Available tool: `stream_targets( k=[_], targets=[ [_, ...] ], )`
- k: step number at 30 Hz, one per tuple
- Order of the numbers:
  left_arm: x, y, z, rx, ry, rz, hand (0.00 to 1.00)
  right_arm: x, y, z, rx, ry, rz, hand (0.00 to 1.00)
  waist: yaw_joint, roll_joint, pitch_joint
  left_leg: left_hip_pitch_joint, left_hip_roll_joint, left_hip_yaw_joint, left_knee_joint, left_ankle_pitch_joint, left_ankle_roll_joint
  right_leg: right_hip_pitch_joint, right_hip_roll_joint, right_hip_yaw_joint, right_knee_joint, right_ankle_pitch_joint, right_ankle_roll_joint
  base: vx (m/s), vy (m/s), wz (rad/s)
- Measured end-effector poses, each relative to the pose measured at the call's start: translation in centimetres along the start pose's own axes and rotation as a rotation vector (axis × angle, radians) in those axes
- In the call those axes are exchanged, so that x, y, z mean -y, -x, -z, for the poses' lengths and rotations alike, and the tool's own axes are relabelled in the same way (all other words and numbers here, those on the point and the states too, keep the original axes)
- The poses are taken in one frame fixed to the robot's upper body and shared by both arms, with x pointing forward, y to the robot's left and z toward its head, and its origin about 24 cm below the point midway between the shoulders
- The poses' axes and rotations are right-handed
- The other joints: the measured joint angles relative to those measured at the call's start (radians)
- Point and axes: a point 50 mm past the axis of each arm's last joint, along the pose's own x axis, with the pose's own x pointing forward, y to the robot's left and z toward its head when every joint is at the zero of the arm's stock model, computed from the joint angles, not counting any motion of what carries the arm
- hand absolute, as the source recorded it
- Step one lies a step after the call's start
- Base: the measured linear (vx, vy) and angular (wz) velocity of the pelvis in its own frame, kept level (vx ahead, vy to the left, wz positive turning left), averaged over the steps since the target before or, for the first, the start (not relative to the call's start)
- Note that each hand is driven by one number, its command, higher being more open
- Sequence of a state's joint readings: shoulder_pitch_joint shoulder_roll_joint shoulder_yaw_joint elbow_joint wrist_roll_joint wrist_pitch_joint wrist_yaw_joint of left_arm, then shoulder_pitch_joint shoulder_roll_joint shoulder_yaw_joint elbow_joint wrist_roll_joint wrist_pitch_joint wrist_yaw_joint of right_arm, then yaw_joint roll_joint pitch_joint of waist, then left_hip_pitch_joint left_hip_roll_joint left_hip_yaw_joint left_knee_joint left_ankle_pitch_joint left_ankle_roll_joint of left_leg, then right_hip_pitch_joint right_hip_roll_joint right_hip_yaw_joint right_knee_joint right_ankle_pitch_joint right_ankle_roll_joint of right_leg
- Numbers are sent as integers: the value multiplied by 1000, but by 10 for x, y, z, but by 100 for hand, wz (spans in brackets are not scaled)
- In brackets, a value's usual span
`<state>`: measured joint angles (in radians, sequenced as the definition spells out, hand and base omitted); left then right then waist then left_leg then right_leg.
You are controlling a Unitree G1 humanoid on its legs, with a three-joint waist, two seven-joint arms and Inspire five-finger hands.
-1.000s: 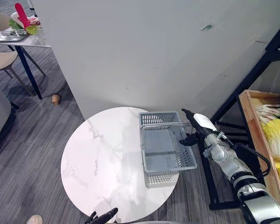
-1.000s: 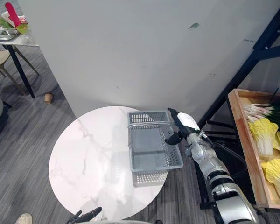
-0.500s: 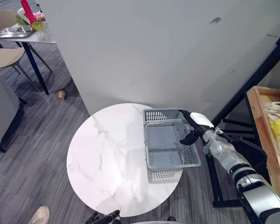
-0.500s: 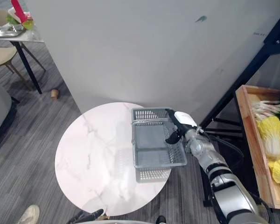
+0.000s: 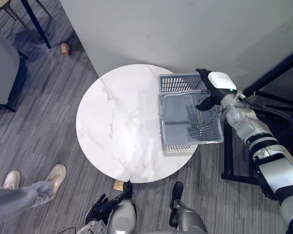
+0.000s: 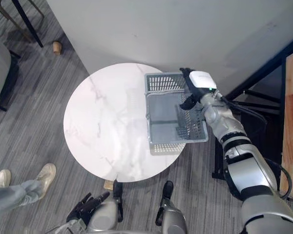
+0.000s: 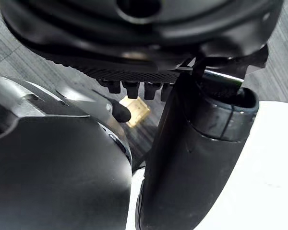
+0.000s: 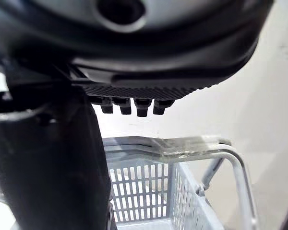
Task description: Pick vegetable in the basket
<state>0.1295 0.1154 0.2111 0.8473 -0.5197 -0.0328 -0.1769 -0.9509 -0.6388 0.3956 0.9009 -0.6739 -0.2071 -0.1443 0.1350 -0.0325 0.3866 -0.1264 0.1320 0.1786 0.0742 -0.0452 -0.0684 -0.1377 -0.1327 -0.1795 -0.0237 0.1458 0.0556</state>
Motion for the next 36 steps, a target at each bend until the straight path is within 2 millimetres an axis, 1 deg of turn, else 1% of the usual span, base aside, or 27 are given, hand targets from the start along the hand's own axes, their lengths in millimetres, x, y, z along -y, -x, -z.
stream_targets(
  k=[2, 4, 5, 8, 10, 14, 16, 17, 18, 20, 21, 22, 23, 24, 26, 27, 28, 30, 31, 32, 33, 34, 35, 36],
  targets=[
    [1, 0, -2, 8, -2, 7, 100, 5, -3, -2, 7, 20, -16, 0, 1, 5, 15, -3, 3, -2, 2, 0, 0, 0, 3, 1, -2, 0, 0, -6, -13, 2],
    [5, -2, -4, 10, -11, 25, 100, 5, 0, 5, 7, 92, -88, 0, 4, 15, 25, -22, 2, -14, 7, 0, 0, -7, 3, 0, -8, 0, 0, -6, -15, 13],
    [5, -3, -4, 11, -13, 27, 100, 5, 0, 6, 8, 100, -102, 0, 4, 17, 28, -25, 3, -17, 7, 1, 0, -8, 4, 0, -8, 0, 0, 6, -8, 10],
    [7, -4, -8, 12, -38, 48, 100, 14, 0, 8, 21, 127, -109, 0, 6, 18, 29, -30, 3, -18, 8, 4, 3, -14, 4, 1, -8, 0, 0, 0, 0, 0],
    [10, -5, -10, 16, -42, 66, 100, 13, 0, 9, 18, 124, -112, 0, 7, 18, 29, -29, 2, -18, 7, 4, 3, -14, 3, 1, -8, 0, 0, 0, 0, 0],
    [14, -6, -8, 11, -49, 98, 100, 8, 4, 13, 4, 21, -102, 0, 9, 18, 29, -13, -6, -8, -2, 7, 0, -8, -4, 0, -8, 0, 0, 1, 11, -4],
    [15, -6, -5, 4, -47, 98, 100, -7, 13, 19, -15, -85, -103, 0, 13, 18, 28, 23, -7, 0, -21, 10, -4, 18, -3, 1, -11, 0, 0, 6, 12, -6],
    [15, -6, -5, 2, -49, 100, 100, -10, 16, 20, -19, -112, -99, 0, 13, 18, 26, 31, -7, 3, -27, 11, -7, 21, -3, 1, -11, 0, 0, 1, 16, -8],
    [16, -6, -5, 0, -55, 103, 100, -17, 24, 23, -30, -200, -79, 0, 9, 15, 23, 49, -9, 8, -46, 17, -16, 28, -3, 5, -11, 0, 0, 2, 19, -8],
    [15, -6, -4, -3, -57, 99, 100, -23, 33, 24, -42, -282, -57, 0, -3, 13, 18, 63, -10, 17, -58, 21, -14, 33, -3, 12, -11, 0, 0, 10, 28, -15],
    [14, -5, -2, -14, -55, 88, 100, -34, 45, 27, -72, -376, -46, 0, -11, 10, -2, 79, -11, 34, -73, 23, -14, 33, -2, 25, -11, 0, 0, 19, 31, -22],
    [13, -5, 0, -20, -54, 81, 100, -41, 50, 28, -91, -412, -47, 0, -18, 8, -14, 81, -11, 38, -76, 23, -14, 32, -2, 28, -12, 0, 0, 30, 24, -23],
    [12, -4, 2, -27, -52, 73, 100, -52, 61, 32, -132, -480, -46, 0, -31, 6, -33, 90, -11, 45, -83, 23, -14, 34, -1, 33, -12, 0, 0, 45, 18, -24],
    [12, -4, 4, -33, -47, 63, 100, -66, 77, 37, -197, -578, -40, 0, -40, -2, -55, 106, -11, 63, -92, 23, -14, 35, 1, 48, -12, 0, 1, 58, 21, -35],
    [5, -1, 9, -49, -43, 25, 100, -86, 103, 44, -295, -702, -32, 0, -70, -16, -92, 128, -11, 91, -106, 23, -14, 36, 4, 68, -12, 0, 2, 49, 17, -42],
    [1, 2, 15, -63, -33, 1, 100, -98, 124, 50, -362, -760, -29, 0, -92, -23, -117, 144, -11, 106, -115, 22, -15, 38, 7, 80, -12, 0, 3, 34, 10, -35],
    [-2, 4, 17, -69, -27, -10, 100, -103, 134, 53, -395, -778, -28, 0, -99, -27, -131, 153, -11, 115, -119, 22, -16, 39, 8, 87, -12, -1, 5, 40, 12, -41],
    [-12, 10, 25, -88, -19, -52, 100, -120, 174, 61, -516, -842, -29, 0, -134, -45, -177, 188, -12, 143, -126, 12, -25, 53, 10, 111, -10, -15, 26, 27, 4, -39],
    [-14, 12, 27, -94, -19, -61, 100, -125, 185, 63, -551, -857, -35, 0, -145, -48, -191, 193, -13, 147, -126, 10, -28, 55, 10, 114, -9, -22, 34, -5, -14, -34],
    [-17, 14, 31, -103, -19, -74, 100, -134, 205, 66, -614, -878, -51, 0, -155, -54, -217, 199, -11, 165, -128, 7, -31, 54, 13, 128, -7, -31, 42, -47, -36, -33],
    [-18, 15, 33, -111, -16, -84, 100, -144, 220, 63, -641, -892, -93, 0, -166, -51, -230, 209, -9, 174, -129, 5, -34, 56, 17, 136, -5, -37, 43, -56, -40, -31],
    [-18, 15, 35, -115, -14, -89, 100, -148, 228, 61, -658, -903, -103, 0, -174, -47, -234, 214, -8, 176, -132, 5, -34, 57, 18, 137, -1, -39, 43, -65, -41, -21],
    [-21, 18, 39, -129, -12, -105, 100, -159, 243, 55, -693, -933, -141, 0, -193, -37, -254, 221, -5, 183, -139, 7, -37, 57, 23, 144, 2, -46, 43, -44, -27, -15],
    [-22, 19, 42, -140, -7, -111, 100, -166, 253, 52, -717, -949, -167, 0, -195, -30, -266, 228, -3, 191, -143, 9, -40, 57, 26, 152, 2, -46, 43, -41, -27, -18]
  ],
)
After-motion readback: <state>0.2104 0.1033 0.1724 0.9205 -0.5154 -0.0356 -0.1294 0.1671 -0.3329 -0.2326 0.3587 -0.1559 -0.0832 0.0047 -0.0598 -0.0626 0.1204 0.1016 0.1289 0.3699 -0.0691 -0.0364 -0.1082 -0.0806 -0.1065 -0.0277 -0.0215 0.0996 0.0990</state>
